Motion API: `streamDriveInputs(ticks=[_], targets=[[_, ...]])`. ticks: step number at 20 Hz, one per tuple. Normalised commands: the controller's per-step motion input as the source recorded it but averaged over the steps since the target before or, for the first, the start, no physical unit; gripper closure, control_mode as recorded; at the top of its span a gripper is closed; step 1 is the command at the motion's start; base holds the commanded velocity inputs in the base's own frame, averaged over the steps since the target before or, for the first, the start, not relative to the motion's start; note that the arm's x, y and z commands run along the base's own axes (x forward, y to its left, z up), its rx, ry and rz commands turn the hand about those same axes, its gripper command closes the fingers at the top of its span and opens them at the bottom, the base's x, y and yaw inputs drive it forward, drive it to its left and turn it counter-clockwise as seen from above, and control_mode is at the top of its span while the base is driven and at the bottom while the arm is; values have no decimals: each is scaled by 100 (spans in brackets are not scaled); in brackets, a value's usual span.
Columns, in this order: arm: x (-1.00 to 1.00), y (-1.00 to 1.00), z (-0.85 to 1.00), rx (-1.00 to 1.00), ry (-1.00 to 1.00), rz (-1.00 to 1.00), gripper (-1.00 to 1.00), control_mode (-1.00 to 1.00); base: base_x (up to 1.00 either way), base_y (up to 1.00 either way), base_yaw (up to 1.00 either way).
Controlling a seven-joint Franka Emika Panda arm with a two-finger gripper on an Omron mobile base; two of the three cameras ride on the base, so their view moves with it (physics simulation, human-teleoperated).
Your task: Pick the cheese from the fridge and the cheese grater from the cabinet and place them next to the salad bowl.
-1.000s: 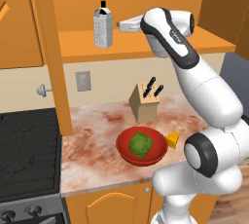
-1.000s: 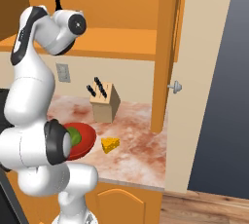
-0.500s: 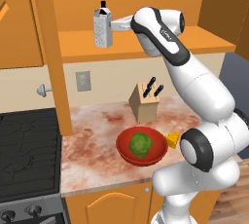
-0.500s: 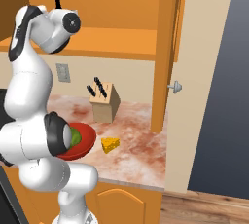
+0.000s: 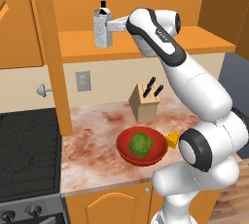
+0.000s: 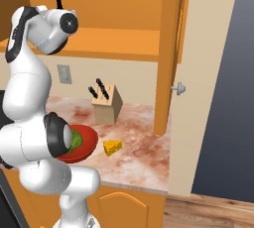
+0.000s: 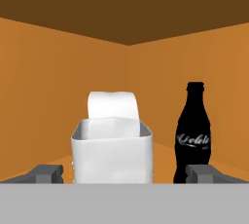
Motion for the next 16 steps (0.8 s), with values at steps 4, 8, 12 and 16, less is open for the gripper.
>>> streamDriveInputs(ticks=[4, 8, 12, 16], targets=[[4, 0, 0, 0, 0, 0, -100, -100, 0, 0, 0], [17, 0, -1, 0, 0, 0, -100, -100, 0, 0, 0], [23, 6, -13, 0, 0, 0, -100, -100, 0, 0, 0], [1, 24, -12, 0, 0, 2, -100, -100, 0, 0, 0]])
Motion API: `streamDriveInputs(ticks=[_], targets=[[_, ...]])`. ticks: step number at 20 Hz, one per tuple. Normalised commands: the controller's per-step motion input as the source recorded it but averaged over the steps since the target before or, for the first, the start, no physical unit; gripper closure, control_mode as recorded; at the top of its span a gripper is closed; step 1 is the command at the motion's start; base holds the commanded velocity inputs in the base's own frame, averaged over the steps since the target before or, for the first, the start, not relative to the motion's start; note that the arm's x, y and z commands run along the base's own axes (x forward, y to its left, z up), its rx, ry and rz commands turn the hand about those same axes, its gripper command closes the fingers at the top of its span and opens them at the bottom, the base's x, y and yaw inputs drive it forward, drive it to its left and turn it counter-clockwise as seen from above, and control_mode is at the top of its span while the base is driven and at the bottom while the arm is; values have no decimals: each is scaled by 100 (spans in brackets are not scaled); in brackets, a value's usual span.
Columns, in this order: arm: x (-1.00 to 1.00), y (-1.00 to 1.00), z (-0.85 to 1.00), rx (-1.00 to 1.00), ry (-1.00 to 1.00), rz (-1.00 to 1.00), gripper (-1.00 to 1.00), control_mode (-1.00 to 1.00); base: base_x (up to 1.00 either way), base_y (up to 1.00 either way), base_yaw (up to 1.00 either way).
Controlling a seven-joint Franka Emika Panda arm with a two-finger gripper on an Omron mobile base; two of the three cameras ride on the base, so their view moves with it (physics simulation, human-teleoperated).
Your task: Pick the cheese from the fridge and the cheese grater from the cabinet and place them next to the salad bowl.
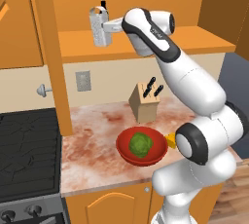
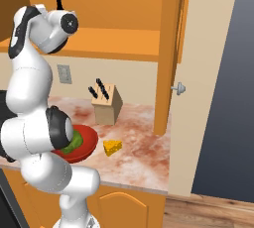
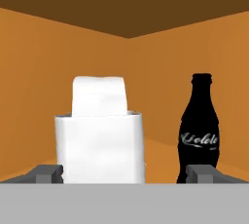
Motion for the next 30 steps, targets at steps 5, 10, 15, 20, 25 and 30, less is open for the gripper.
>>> streamDriveInputs(ticks=[5, 10, 15, 20, 25, 30], targets=[[-8, 22, 0, 0, -2, 2, -100, -100, 0, 0, 0], [-8, 10, 0, 0, -5, 1, -100, -100, 0, 0, 0], [0, -1, 0, 0, -2, 0, -100, -100, 0, 0, 0], [6, -1, 0, 0, 0, 3, -100, -100, 0, 0, 0], [9, -4, 0, 0, 0, 1, 100, -100, 0, 0, 0], [0, -26, 0, 2, 0, 4, 100, -100, 0, 0, 0]])
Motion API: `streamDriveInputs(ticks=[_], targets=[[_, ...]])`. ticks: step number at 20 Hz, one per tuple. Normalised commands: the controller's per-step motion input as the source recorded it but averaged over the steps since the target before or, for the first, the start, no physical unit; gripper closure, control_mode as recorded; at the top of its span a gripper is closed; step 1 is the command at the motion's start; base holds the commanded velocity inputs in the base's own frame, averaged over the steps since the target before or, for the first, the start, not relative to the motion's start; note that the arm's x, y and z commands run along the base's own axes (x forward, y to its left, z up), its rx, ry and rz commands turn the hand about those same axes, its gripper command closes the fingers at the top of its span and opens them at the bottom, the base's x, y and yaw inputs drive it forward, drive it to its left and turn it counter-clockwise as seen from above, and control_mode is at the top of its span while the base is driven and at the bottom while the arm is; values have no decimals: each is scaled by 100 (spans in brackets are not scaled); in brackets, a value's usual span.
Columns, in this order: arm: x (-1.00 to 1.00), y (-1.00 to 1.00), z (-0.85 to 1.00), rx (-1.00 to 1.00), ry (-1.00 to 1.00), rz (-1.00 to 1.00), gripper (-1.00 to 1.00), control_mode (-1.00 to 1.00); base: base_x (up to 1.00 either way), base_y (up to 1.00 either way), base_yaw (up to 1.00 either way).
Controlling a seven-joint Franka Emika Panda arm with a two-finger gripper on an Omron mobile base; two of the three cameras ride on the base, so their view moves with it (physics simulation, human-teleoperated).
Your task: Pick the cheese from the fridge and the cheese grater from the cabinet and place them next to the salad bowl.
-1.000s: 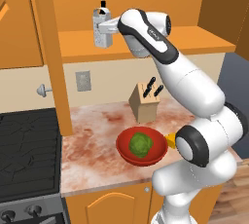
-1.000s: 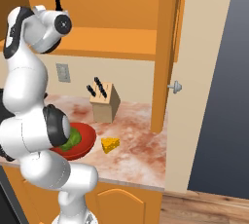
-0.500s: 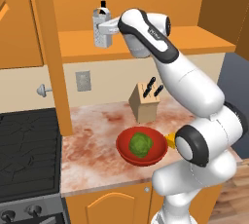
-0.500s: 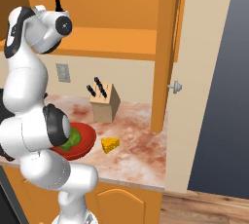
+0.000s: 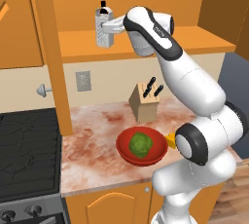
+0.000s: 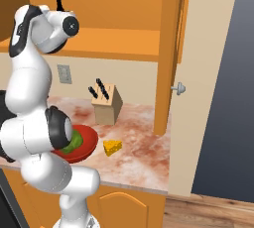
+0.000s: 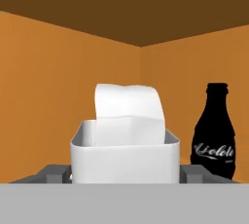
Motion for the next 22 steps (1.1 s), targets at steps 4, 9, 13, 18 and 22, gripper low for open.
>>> streamDriveInputs(ticks=[4, 9, 13, 18, 22], targets=[[0, -21, 0, 3, 0, 4, 100, -100, 0, 0, 0], [-5, -9, 1, 2, -2, 2, 100, -100, 0, 0, 0], [-39, 8, 11, 0, -6, 0, 100, -100, 0, 0, 0], [-55, 20, 2, 0, -4, 0, 100, -100, 0, 0, 0], [-81, 7, 0, 0, -6, 0, 100, -100, 0, 0, 0]])
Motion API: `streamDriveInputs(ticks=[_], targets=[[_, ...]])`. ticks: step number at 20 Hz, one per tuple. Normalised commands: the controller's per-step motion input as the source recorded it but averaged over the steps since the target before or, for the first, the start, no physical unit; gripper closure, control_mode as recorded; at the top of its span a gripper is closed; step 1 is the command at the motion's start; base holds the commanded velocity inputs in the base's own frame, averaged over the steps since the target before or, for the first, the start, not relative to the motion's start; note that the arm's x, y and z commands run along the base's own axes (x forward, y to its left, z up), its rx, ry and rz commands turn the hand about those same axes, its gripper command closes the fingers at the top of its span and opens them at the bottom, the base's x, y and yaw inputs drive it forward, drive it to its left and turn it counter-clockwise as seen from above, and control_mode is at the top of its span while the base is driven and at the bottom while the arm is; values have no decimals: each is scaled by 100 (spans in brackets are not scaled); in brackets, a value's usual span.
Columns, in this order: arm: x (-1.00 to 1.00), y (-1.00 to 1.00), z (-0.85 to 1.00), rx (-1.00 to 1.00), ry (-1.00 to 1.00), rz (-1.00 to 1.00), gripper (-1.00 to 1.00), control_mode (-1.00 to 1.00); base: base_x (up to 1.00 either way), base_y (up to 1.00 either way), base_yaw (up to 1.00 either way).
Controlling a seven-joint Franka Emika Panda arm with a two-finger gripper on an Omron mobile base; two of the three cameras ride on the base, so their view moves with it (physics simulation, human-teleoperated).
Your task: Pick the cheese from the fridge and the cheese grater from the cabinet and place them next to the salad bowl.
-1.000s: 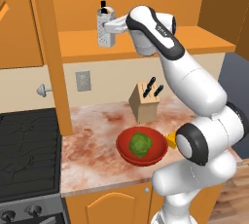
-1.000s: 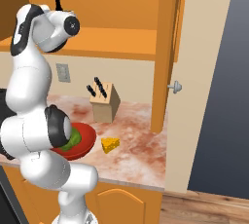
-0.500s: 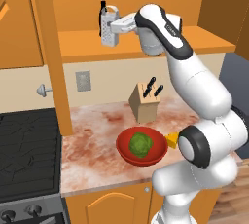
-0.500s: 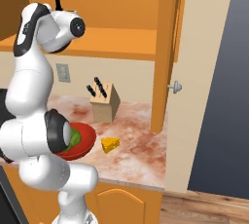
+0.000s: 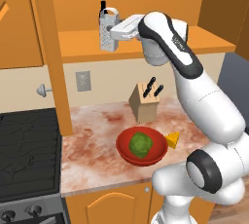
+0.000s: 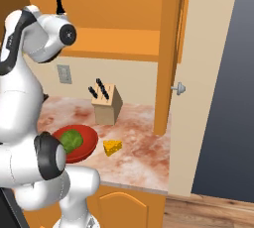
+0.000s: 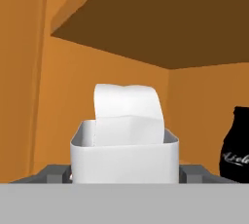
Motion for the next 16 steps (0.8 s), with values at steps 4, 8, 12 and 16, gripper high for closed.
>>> streamDriveInputs(ticks=[4, 8, 12, 16], targets=[[-99, 0, 0, 0, -12, 0, 100, -100, 0, 0, 0], [-88, 1, 0, 0, -11, 0, 100, -100, 0, 0, 0], [-88, -1, 0, 0, -7, -3, 100, -100, 0, 0, 0], [-99, -18, 4, 2, 0, -11, 100, -100, 0, 0, 0]])
